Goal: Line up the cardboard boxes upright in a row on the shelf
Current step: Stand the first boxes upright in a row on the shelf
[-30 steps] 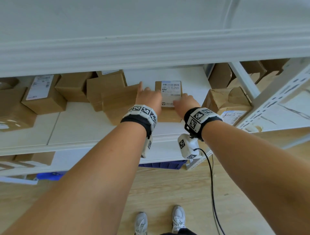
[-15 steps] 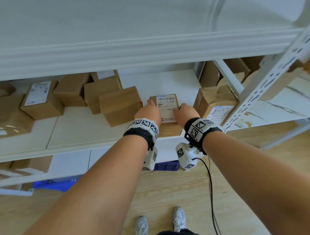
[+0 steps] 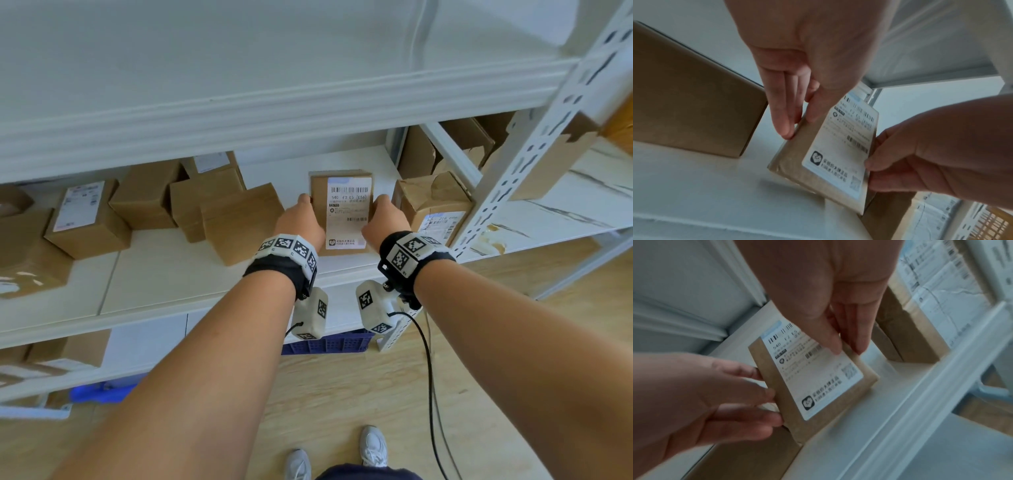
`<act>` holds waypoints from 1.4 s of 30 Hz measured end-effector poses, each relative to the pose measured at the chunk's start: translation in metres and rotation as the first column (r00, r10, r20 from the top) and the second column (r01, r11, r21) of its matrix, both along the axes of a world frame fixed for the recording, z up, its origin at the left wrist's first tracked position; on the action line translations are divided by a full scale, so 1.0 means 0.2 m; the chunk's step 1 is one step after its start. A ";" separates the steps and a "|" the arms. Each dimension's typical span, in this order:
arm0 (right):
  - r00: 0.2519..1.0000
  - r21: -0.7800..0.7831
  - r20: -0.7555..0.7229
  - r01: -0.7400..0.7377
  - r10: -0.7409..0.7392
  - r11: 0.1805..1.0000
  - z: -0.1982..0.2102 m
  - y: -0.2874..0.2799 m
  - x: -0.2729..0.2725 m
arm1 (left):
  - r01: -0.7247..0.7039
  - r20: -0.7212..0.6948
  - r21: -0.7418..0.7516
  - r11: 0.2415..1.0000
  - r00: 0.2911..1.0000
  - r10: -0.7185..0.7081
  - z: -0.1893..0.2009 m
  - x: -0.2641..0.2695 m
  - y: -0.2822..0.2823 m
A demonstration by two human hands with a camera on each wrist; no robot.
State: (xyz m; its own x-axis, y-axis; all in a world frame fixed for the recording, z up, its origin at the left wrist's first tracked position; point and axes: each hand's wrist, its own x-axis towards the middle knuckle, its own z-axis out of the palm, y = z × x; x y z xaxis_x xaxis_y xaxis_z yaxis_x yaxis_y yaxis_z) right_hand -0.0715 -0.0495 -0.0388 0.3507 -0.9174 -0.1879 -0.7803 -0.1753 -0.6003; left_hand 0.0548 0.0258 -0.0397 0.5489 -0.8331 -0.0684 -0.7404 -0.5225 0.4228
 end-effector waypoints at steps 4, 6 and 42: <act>0.998 0.093 -0.068 0.012 -0.006 0.996 -0.05 0.03 -0.02 | 0.004 -0.055 0.049 0.999 0.998 -0.001 -0.03 -0.04 0.05; 0.997 0.089 -0.082 0.011 -0.003 0.996 -0.04 0.04 -0.02 | -0.013 -0.081 0.058 0.998 0.997 0.018 -0.03 -0.06 0.07; 0.998 -0.210 -0.017 -0.069 0.067 0.975 0.16 -0.16 -0.30 | 0.079 -0.137 0.032 0.996 0.988 -0.074 -0.02 -0.36 -0.11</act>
State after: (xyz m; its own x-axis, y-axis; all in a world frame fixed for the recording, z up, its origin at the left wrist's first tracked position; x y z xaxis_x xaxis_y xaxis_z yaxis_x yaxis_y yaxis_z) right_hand -0.1322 -0.0807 -0.0072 0.4130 -0.9107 0.0030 -0.7679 -0.3500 -0.5365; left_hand -0.0167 0.0040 -0.0439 0.4672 -0.8679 -0.1690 -0.7162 -0.4835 0.5033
